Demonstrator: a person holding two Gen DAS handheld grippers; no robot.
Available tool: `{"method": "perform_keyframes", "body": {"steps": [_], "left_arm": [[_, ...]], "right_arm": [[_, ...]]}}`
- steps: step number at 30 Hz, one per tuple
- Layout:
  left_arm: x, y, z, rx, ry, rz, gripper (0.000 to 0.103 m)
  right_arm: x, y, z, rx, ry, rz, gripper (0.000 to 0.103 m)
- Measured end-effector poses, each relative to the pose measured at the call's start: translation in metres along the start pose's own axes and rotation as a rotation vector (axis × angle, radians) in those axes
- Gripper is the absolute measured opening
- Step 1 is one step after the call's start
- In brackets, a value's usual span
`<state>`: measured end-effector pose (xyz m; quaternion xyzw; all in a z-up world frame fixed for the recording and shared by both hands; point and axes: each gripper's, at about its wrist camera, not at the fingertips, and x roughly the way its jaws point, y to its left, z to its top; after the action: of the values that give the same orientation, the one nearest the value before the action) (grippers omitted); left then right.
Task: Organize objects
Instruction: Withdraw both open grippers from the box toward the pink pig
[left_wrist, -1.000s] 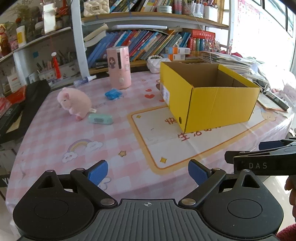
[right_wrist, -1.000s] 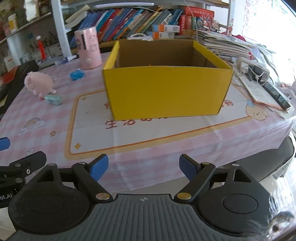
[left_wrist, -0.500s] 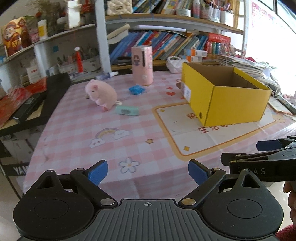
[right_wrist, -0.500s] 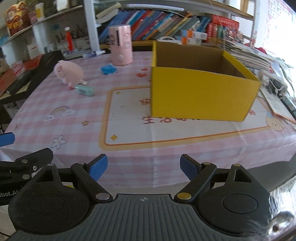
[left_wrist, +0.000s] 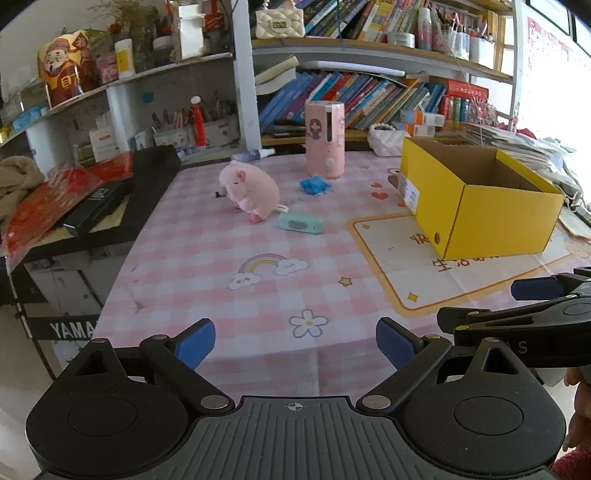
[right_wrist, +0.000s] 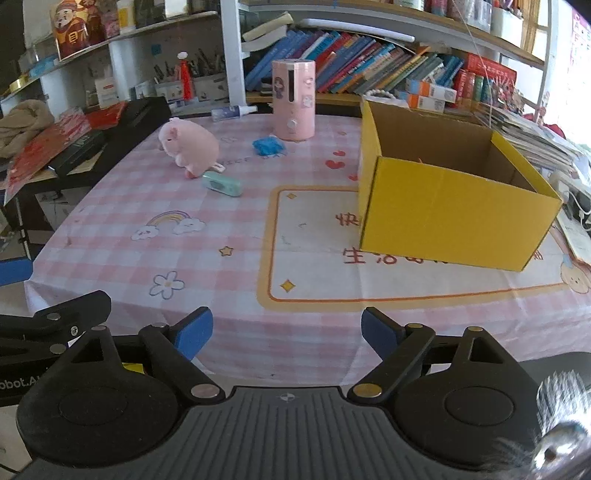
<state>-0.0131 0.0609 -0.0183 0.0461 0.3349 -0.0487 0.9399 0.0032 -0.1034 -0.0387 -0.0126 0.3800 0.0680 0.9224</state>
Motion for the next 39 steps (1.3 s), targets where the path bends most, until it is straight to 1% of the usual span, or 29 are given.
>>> {"method": "perform_keyframes", "body": {"steps": [4, 15, 23, 30, 39], "left_arm": [[-0.001, 0.005, 0.000, -0.004, -0.007, 0.002, 0.096], [-0.002, 0.017, 0.001, -0.001, -0.031, -0.002, 0.096], [0.006, 0.024, 0.003, -0.021, -0.022, -0.004, 0.096], [0.024, 0.027, 0.010, -0.035, 0.001, 0.007, 0.096], [0.060, 0.034, 0.037, -0.051, 0.013, 0.044, 0.096]], "right_arm": [[0.000, 0.005, 0.001, -0.004, -0.004, 0.017, 0.087], [-0.001, 0.017, 0.005, -0.009, -0.023, 0.008, 0.088], [0.006, 0.022, 0.010, -0.020, -0.010, 0.009, 0.088], [0.027, 0.021, 0.022, -0.030, 0.012, 0.026, 0.088], [0.069, 0.020, 0.060, -0.059, 0.028, 0.069, 0.088]]}}
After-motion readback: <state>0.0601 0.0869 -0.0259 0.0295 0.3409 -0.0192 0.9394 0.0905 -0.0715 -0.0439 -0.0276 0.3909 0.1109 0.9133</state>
